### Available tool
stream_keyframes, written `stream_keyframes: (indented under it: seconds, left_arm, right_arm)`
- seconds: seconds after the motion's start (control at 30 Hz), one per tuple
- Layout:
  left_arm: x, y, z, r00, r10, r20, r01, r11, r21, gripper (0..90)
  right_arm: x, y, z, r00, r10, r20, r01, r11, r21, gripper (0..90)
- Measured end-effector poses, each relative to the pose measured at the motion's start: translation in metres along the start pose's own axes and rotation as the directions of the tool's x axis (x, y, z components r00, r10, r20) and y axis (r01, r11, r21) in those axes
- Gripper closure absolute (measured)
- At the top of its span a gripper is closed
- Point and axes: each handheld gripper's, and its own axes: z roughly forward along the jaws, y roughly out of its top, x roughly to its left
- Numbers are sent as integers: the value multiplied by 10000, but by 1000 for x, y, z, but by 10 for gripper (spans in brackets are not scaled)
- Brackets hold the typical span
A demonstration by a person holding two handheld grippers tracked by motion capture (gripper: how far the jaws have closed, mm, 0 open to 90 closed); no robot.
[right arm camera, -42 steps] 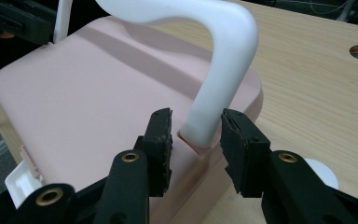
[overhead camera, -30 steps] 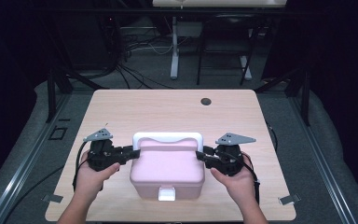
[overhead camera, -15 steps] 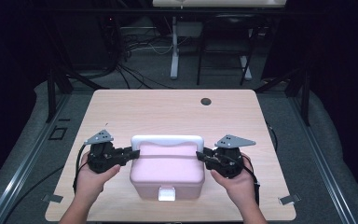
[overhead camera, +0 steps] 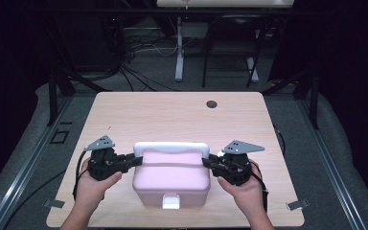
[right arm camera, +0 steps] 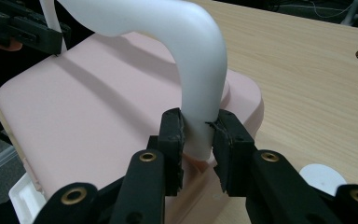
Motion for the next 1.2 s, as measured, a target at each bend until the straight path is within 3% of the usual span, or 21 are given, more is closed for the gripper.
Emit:
stream_keyframes:
  seconds: [0.63,1.2]
  left_arm:
    - [1,12,-6,9998,-126,183,129,9998,-164,736]
    - [-1,25,-11,10000,1,42,-1,10000,-37,735]
  right_arm:
    - [-1,10,-6,9997,191,-144,-197,9990,-406,739]
    - [-5,18,-7,9988,359,-334,-382,9968,-701,742]
